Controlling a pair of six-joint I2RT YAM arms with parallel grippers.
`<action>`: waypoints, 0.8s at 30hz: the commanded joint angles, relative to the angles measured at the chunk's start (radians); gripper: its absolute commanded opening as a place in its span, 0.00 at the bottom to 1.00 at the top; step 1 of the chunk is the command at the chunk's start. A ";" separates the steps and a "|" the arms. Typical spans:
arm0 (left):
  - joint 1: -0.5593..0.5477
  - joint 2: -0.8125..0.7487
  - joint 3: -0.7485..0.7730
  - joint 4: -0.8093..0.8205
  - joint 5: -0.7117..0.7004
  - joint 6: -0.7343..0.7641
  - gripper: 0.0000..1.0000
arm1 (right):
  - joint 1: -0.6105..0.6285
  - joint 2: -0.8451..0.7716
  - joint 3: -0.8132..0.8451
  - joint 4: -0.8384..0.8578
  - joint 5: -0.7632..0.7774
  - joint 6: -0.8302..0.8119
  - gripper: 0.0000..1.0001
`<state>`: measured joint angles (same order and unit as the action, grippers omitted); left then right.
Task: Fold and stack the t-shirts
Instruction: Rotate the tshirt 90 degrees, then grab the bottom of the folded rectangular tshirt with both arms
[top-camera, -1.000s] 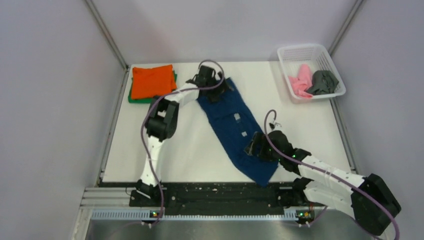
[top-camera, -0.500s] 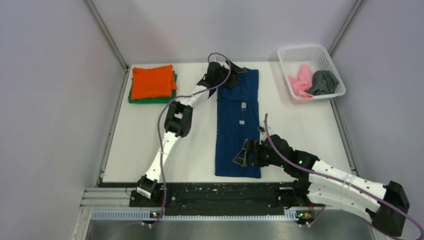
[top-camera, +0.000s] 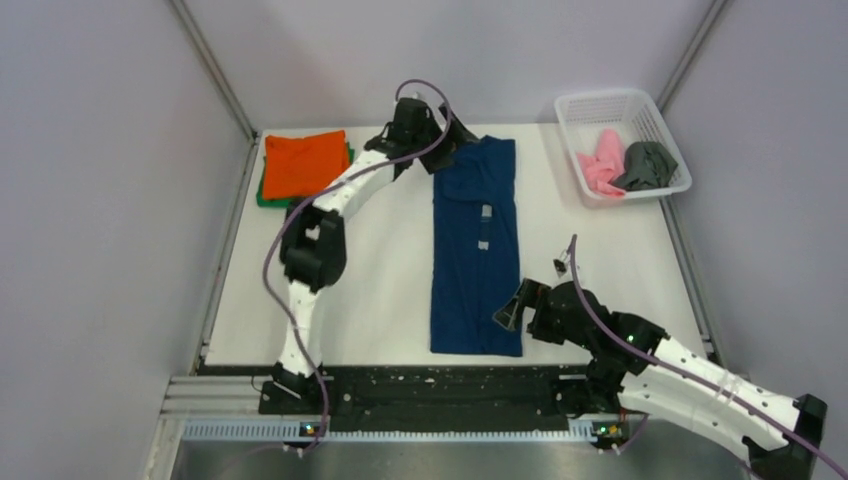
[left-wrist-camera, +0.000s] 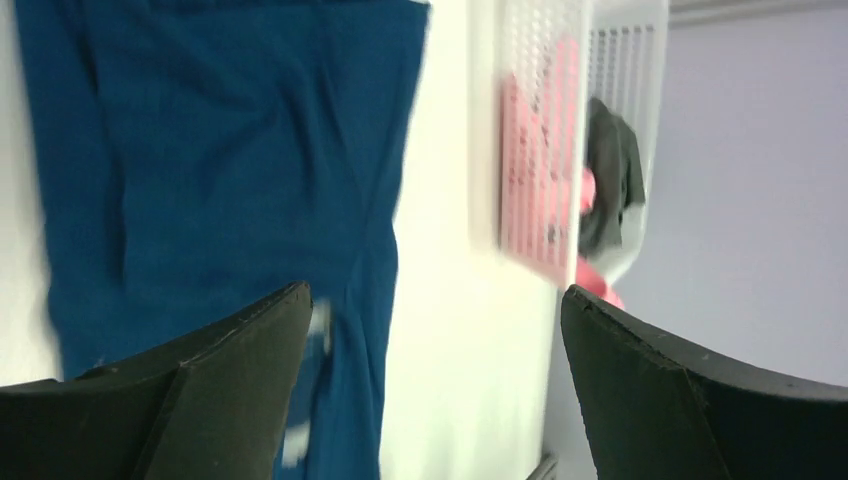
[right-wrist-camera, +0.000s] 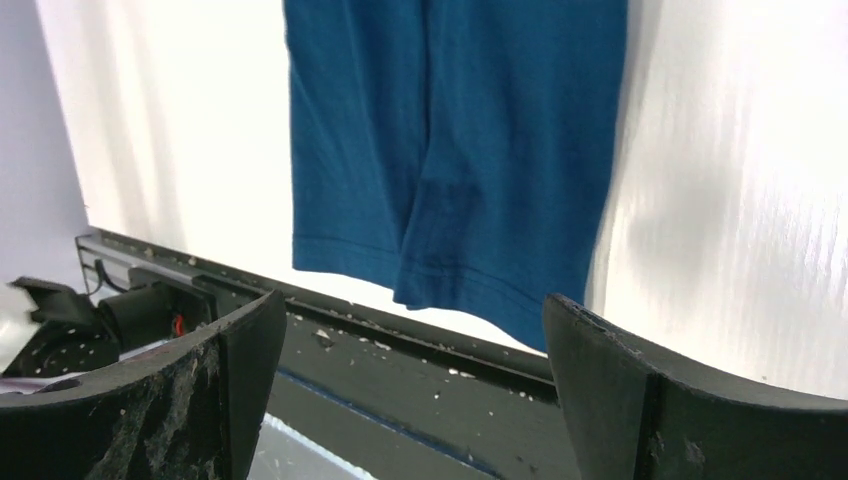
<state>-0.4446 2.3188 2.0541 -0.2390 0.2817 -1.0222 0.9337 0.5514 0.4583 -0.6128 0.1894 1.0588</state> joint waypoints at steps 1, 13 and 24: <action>-0.113 -0.478 -0.372 -0.155 -0.142 0.227 1.00 | 0.004 0.048 -0.015 -0.052 0.004 0.039 0.97; -0.440 -1.165 -1.423 -0.008 -0.220 -0.043 0.90 | -0.003 0.125 -0.089 -0.026 -0.025 0.059 0.84; -0.606 -1.032 -1.496 0.069 -0.264 -0.147 0.46 | -0.004 0.039 -0.158 0.010 -0.035 0.099 0.65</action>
<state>-1.0428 1.2175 0.5350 -0.2424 0.0544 -1.1332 0.9329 0.6193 0.3107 -0.6449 0.1616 1.1366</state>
